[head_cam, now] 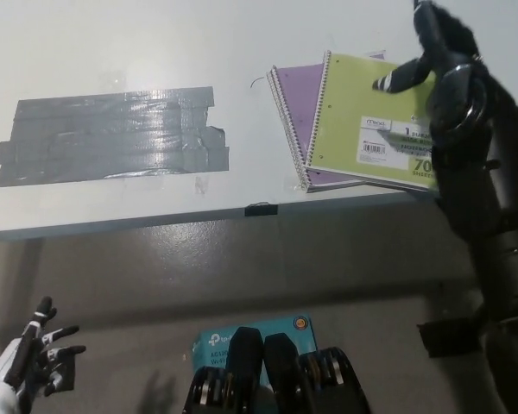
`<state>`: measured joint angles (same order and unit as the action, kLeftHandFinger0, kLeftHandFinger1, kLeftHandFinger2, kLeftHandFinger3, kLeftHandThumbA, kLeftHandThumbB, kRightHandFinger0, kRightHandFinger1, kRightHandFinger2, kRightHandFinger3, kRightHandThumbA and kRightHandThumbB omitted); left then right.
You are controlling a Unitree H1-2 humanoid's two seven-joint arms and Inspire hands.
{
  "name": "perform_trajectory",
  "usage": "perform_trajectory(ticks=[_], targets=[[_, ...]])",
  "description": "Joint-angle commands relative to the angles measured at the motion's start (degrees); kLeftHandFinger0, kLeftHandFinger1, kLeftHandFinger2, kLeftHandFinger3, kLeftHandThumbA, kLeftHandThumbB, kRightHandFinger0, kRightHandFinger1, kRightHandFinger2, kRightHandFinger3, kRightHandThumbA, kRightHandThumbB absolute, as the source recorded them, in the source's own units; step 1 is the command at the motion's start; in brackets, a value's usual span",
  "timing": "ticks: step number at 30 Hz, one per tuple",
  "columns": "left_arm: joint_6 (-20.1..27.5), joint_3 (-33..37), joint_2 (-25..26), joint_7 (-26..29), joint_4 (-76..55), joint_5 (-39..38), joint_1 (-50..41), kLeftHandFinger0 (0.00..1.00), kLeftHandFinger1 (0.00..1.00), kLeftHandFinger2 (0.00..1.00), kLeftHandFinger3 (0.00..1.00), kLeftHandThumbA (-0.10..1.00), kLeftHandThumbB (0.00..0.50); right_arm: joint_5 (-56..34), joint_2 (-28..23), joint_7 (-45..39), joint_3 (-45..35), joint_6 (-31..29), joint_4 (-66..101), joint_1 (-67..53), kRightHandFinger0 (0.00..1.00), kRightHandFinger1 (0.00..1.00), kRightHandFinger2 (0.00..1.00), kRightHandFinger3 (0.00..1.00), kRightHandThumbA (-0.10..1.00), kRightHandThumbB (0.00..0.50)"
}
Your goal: The robot uses its right hand to align two notebooks stacked together until they are fully overlapped
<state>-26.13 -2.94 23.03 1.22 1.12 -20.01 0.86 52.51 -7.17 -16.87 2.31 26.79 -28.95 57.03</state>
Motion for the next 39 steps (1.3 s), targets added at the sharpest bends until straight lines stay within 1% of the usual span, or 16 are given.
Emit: perform_trajectory(ticks=[1, 3, 6, 8, 9, 11, 15, 19, 21, 23, 27, 28, 32, 35, 38, 39], targets=[[-0.80, 0.69, 1.89, 0.21, -2.13, -0.80, 0.65, 0.59, 0.66, 0.81, 1.00, 1.00, 0.184, 1.04, -0.50, 3.42, 0.28, 0.14, -2.34, 0.07, 1.00, 1.00, 1.00, 1.00, 0.94, 0.244], [-0.80, 0.73, 1.74, 0.12, -2.35, -0.86, 0.72, 0.59, 0.65, 0.79, 1.00, 1.00, 0.188, 0.79, -0.94, 4.43, 1.15, 0.14, -3.18, -0.64, 1.00, 1.00, 1.00, 1.00, 0.95, 0.245], [-0.80, 0.50, 1.51, -0.37, -2.70, -1.41, 0.87, 0.61, 0.66, 0.81, 1.00, 1.00, 0.186, 1.34, -0.83, 3.22, 0.84, 0.14, -3.57, -1.31, 1.00, 1.00, 1.00, 1.00, 0.96, 0.221], [-0.80, 0.86, 1.37, -0.64, -2.64, -0.77, 1.10, 0.71, 0.71, 0.83, 1.00, 1.00, 0.192, 1.53, -0.60, 2.70, 1.12, 0.14, -2.95, -2.03, 1.00, 1.00, 1.00, 1.00, 1.00, 0.245], [-0.80, 0.94, 1.35, -0.61, -2.69, -0.72, 1.06, 0.71, 0.71, 0.83, 1.00, 1.00, 0.191, 1.55, -0.63, 2.61, 1.10, 0.14, -2.78, -2.18, 1.00, 1.00, 1.00, 1.00, 1.00, 0.246], [-0.80, 1.05, 1.42, -1.06, -2.70, -0.38, 0.91, 0.68, 0.70, 0.82, 1.00, 1.00, 0.211, 1.19, 0.15, 3.10, 1.23, 0.14, -2.95, -2.43, 1.00, 1.00, 1.00, 1.00, 1.00, 0.239], [-0.80, 1.38, 1.29, -1.01, -2.55, -0.28, 1.15, 0.65, 0.70, 0.82, 1.00, 1.00, 0.204, 0.27, 0.48, 3.76, 2.03, 0.14, -3.56, -2.69, 1.00, 1.00, 1.00, 1.00, 1.00, 0.230], [-0.80, 1.32, 0.97, -1.56, -2.60, -0.53, 1.34, 0.69, 0.72, 0.84, 1.00, 1.00, 0.194, -1.26, 0.38, 4.89, 2.37, 0.14, -4.61, -3.20, 1.00, 1.00, 1.00, 1.00, 1.00, 0.239], [-0.80, 1.34, 1.01, -1.58, -2.75, -0.80, 1.45, 0.70, 0.72, 0.85, 1.00, 1.00, 0.186, -1.91, 0.39, 5.26, 2.16, 0.14, -5.09, -3.03, 1.00, 1.00, 1.00, 1.00, 1.00, 0.230], [-0.80, 1.42, 0.83, -1.08, -2.77, -0.74, 1.67, 0.68, 0.69, 0.83, 1.00, 1.00, 0.169, -2.42, 0.06, 6.02, 2.08, 0.14, -6.56, -3.01, 1.00, 1.00, 1.00, 1.00, 1.00, 0.220], [-0.80, 2.05, 0.79, -0.98, -2.85, -0.54, 1.97, 0.67, 0.69, 0.82, 1.00, 1.00, 0.183, -3.30, -0.39, 7.71, 2.22, 0.14, -8.05, -3.23, 1.00, 1.00, 1.00, 1.00, 1.00, 0.219], [-0.80, 2.31, 0.87, -0.72, -2.80, -0.62, 2.06, 0.67, 0.70, 0.81, 1.00, 1.00, 0.195, -3.63, -0.23, 8.26, 2.01, 0.14, -8.88, -3.31, 1.00, 1.00, 1.00, 1.00, 1.00, 0.237], [-0.80, 2.35, 0.63, -1.10, -3.05, -0.51, 2.29, 0.66, 0.72, 0.83, 1.00, 1.00, 0.185, -5.86, 1.23, 8.92, -1.00, 0.14, -10.20, -4.26, 1.00, 1.00, 1.00, 1.00, 1.00, 0.222], [-0.80, 2.88, 0.72, -0.76, -3.27, -0.41, 2.39, 0.65, 0.71, 0.83, 1.00, 1.00, 0.168, -6.06, 2.43, 9.66, -2.84, 0.14, -11.88, -4.95, 1.00, 1.00, 1.00, 1.00, 1.00, 0.235], [-0.80, 3.33, 0.65, -0.67, -2.99, -0.51, 3.00, 0.66, 0.72, 0.84, 1.00, 1.00, 0.164, -6.56, 2.67, 10.59, -2.68, 0.14, -12.64, -5.36, 1.00, 1.00, 1.00, 1.00, 1.00, 0.281], [-0.80, 3.25, 0.55, -0.96, -2.67, -0.38, 3.18, 0.66, 0.71, 0.84, 1.00, 1.00, 0.184, -6.71, 2.95, 10.74, -2.30, 0.14, -12.81, -5.46, 1.00, 1.00, 1.00, 1.00, 1.00, 0.319]])
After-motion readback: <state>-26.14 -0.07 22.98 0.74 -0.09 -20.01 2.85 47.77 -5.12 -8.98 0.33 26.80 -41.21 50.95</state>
